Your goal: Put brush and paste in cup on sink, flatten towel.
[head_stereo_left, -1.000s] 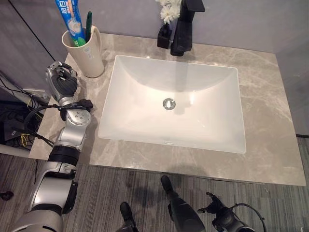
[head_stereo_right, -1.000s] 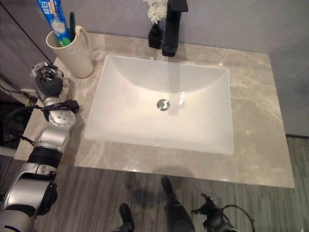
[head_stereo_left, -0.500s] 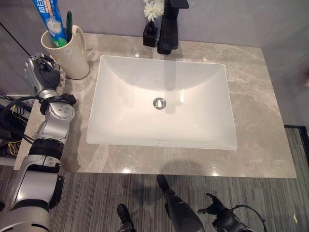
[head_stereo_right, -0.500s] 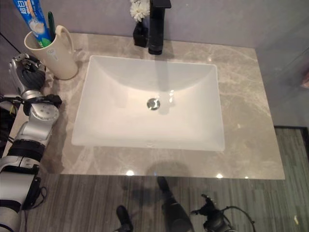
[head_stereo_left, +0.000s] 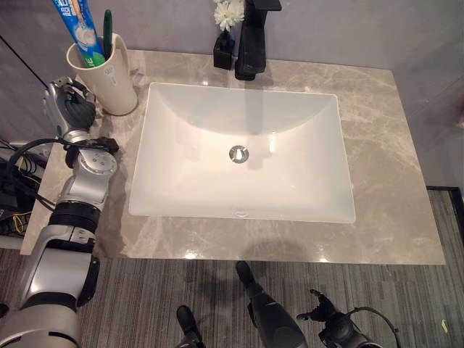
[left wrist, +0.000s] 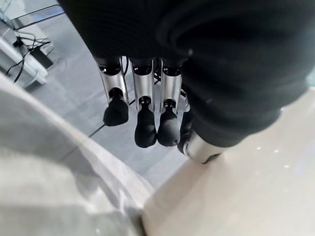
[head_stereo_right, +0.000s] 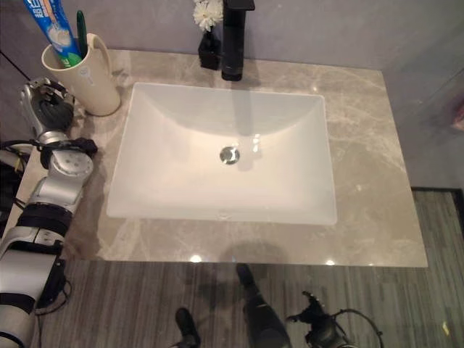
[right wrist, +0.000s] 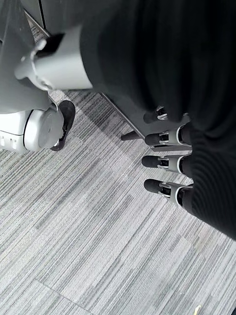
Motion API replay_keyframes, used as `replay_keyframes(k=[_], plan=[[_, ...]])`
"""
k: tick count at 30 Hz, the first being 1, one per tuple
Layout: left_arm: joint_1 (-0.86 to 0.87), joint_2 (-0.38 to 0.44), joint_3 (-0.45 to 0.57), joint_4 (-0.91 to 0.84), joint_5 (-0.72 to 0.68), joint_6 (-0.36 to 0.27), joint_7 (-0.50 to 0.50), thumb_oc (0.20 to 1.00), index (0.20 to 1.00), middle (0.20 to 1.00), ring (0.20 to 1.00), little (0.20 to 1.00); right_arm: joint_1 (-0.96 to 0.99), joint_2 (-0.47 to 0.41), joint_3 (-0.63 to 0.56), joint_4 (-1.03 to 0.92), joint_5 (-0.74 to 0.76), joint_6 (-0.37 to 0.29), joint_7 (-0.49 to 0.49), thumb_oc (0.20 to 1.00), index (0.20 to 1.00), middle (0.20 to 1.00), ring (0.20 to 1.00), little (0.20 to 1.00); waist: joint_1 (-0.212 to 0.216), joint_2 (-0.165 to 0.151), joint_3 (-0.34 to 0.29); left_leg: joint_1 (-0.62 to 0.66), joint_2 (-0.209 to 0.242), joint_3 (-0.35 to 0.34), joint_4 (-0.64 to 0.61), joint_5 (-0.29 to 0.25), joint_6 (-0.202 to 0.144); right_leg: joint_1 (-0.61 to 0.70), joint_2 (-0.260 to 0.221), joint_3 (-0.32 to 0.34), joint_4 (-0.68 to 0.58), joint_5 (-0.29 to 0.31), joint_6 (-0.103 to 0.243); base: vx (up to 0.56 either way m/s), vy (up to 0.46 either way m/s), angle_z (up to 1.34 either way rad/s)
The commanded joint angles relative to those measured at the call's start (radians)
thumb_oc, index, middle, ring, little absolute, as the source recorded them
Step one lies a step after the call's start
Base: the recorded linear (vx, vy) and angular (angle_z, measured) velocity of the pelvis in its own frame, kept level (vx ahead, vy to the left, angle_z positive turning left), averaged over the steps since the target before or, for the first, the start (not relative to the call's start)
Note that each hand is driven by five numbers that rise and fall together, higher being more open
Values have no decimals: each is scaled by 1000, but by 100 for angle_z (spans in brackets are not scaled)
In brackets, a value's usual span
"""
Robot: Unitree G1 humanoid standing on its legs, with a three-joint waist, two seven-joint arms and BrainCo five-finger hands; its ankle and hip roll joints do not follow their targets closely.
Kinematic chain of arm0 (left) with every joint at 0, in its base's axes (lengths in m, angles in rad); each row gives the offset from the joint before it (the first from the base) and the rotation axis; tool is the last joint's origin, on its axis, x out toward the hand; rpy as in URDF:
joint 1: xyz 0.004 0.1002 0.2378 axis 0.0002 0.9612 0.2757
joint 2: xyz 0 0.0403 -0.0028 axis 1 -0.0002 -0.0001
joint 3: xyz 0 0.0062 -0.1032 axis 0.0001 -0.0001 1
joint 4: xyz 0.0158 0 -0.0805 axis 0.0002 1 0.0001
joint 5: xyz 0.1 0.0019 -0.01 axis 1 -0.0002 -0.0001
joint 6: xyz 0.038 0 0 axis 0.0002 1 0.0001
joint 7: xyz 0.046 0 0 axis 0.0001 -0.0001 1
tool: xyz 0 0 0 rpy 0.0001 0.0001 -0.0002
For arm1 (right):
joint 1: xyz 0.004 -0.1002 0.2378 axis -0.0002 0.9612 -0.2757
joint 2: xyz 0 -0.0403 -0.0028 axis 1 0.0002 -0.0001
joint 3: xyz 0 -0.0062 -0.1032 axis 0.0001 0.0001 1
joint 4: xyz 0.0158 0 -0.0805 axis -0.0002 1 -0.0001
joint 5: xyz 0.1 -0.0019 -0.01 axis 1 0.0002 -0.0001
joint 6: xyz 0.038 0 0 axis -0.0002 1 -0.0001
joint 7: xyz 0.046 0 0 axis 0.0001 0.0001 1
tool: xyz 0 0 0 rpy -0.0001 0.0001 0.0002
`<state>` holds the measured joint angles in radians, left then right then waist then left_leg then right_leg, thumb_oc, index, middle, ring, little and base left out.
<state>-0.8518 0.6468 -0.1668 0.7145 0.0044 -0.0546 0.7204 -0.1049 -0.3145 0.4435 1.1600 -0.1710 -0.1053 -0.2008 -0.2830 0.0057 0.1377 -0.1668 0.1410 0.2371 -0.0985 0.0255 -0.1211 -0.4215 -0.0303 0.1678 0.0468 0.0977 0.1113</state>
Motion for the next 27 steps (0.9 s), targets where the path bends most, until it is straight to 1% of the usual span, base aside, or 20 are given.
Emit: replay_keyframes(k=[1, 3, 4, 6, 7, 12, 20, 27], plan=[[31, -54, 4, -12, -21, -37, 1, 200, 200, 200, 200, 200, 1, -7, 11, 25, 19, -1, -39, 1000, 1000, 1000, 1000, 1000, 5, -7, -3, 255, -51, -17, 11, -136, 1, -113, -25, -32, -13, 153, 53, 3, 0, 4], [43, -68, 14, -28, -29, -39, 1, 200, 200, 200, 200, 200, 1, -6, 9, 26, 20, 0, -40, 1000, 1000, 1000, 1000, 1000, 6, -6, -4, 257, -51, -19, 11, -137, 2, -111, -26, -33, -10, 152, 53, -1, -2, 2], [70, -101, 22, -71, -38, -46, 0, 200, 200, 200, 200, 200, -3, -1, 5, 25, 23, 3, -43, 1000, 1000, 1000, 1000, 1000, 10, -7, -2, 257, -52, -22, 11, -139, 3, -110, -26, -35, -8, 151, 53, -6, -3, 4], [88, -114, 32, -88, -43, -47, -1, 200, 200, 200, 200, 200, -3, 0, 1, 27, 25, 4, -44, 1000, 1000, 1000, 1000, 1000, 12, -6, -2, 259, -53, -24, 11, -139, 4, -108, -27, -37, -8, 150, 53, -2, 0, 2], [119, -137, 44, -124, -53, -55, -9, 200, 200, 200, 200, 200, -6, 3, -7, 23, 29, 6, -47, 1000, 1000, 1000, 1000, 1000, 18, -7, 0, 259, -53, -28, 11, -140, 5, -106, -30, -38, -6, 149, 52, 0, 0, 0], [160, -168, 55, -176, -72, -63, -31, 200, 200, 200, 200, 200, -4, 2, -20, 28, 35, 10, -50, 1000, 1000, 1000, 1000, 1000, 24, -5, 1, 260, -55, -34, 11, -143, 8, -105, -33, -41, -6, 148, 53, 0, 0, 0], [166, -189, 66, -217, -88, -70, -48, 200, 200, 200, 200, 200, -2, -1, -30, 35, 32, 19, -49, 1000, 1000, 1000, 1000, 1000, 29, 0, 11, 257, -55, -42, 11, -141, 9, -106, -38, -50, -7, 149, 53, 0, 0, 0], [102, -157, 58, -134, -106, -61, -31, 200, 200, 200, 200, 200, -3, -7, -20, 14, 39, 18, -47, 1000, 1000, 1000, 1000, 1000, 22, -1, 8, 254, -55, -33, 11, -138, 6, -111, -32, -43, -12, 154, 53, 0, 0, 0]])
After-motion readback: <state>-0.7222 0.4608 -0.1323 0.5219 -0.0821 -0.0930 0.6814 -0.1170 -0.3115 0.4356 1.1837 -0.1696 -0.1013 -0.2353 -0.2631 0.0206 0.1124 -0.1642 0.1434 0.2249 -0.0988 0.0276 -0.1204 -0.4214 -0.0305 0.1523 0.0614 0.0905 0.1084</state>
